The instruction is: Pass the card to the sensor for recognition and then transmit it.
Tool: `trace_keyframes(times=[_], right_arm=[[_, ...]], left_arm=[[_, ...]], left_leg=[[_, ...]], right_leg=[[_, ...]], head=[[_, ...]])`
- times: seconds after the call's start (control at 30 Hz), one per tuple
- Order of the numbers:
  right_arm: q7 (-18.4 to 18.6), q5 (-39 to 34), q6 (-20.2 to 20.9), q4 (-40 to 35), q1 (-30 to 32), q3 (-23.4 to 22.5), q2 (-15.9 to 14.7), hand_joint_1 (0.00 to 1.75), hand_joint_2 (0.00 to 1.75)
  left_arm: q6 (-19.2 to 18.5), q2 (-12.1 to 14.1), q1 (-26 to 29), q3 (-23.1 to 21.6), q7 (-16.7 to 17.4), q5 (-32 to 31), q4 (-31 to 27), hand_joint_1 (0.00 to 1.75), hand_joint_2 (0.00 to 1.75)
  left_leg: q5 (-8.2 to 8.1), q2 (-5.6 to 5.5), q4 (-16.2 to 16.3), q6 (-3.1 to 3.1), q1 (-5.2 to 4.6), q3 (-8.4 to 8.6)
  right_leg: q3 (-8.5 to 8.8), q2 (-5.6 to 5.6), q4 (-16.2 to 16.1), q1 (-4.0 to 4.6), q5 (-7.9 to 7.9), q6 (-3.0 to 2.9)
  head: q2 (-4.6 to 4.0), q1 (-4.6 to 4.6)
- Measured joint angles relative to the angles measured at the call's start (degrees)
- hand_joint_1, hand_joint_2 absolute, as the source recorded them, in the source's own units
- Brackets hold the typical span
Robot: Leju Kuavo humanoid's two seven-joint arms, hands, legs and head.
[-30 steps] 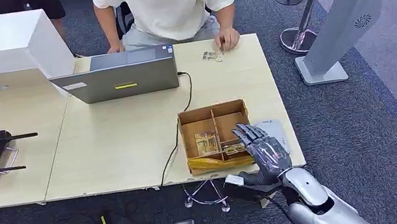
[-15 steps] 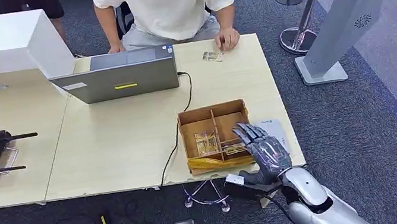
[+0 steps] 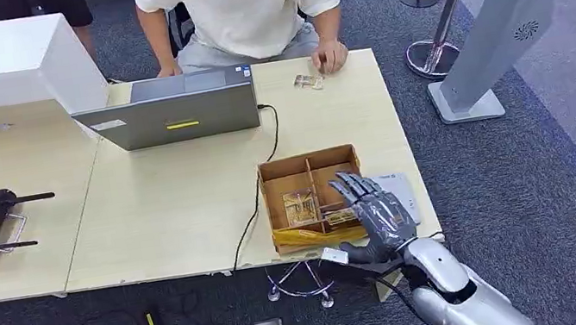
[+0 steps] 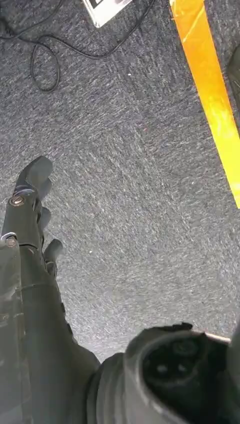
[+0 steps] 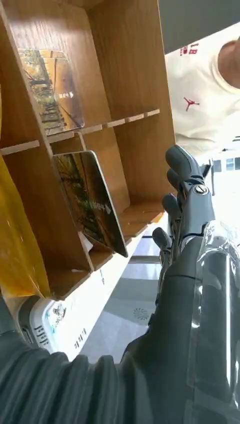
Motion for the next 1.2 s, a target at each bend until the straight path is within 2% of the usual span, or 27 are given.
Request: trace_keyframes(times=[0.07,0.1,0.13,0.23,1.2], right_arm=[[-0.22,-0.11,0.04,0.00,0.00,0.00,0.11,0.00,1.75],[-0.28,-0.20,0.07,0.00,0.00,0.00,0.15,0.31,1.75],[-0.37,-0.33,0.07,0.02,0.00,0.00,0.15,1.48,1.75],[-0.52,-0.48,0.15,0.04,0.00,0.00,0.15,1.73,1.75],[-0.85,-2.43,0.13,1.36,-0.38,-0.02,1.31,1.75,1.75]], left_arm=[[0.00,0.00,0.00,0.00,0.00,0.09,0.00,0.00,0.00],[0.00,0.00,0.00,0.00,0.00,0.11,0.00,0.00,0.00],[0.00,0.00,0.00,0.00,0.00,0.13,0.00,0.00,0.00],[0.02,0.00,0.00,0.00,0.02,0.17,0.00,0.00,0.00],[0.26,-0.31,0.08,-0.07,0.76,0.72,0.00,0.00,0.00]], left_leg=[[0.00,0.00,0.00,0.00,0.00,0.00],[0.00,0.00,0.00,0.00,0.00,0.00],[0.00,0.00,0.00,0.00,0.00,0.00],[0.00,0.00,0.00,0.00,0.00,0.00],[0.00,0.00,0.00,0.00,0.00,0.00]], right_leg=[[0.00,0.00,0.00,0.00,0.00,0.00],[0.00,0.00,0.00,0.00,0.00,0.00],[0.00,0.00,0.00,0.00,0.00,0.00],[0.00,0.00,0.00,0.00,0.00,0.00],[0.00,0.00,0.00,0.00,0.00,0.00]], head=[[0.00,0.00],[0.00,0.00],[0.00,0.00],[0.00,0.00],[0.00,0.00]])
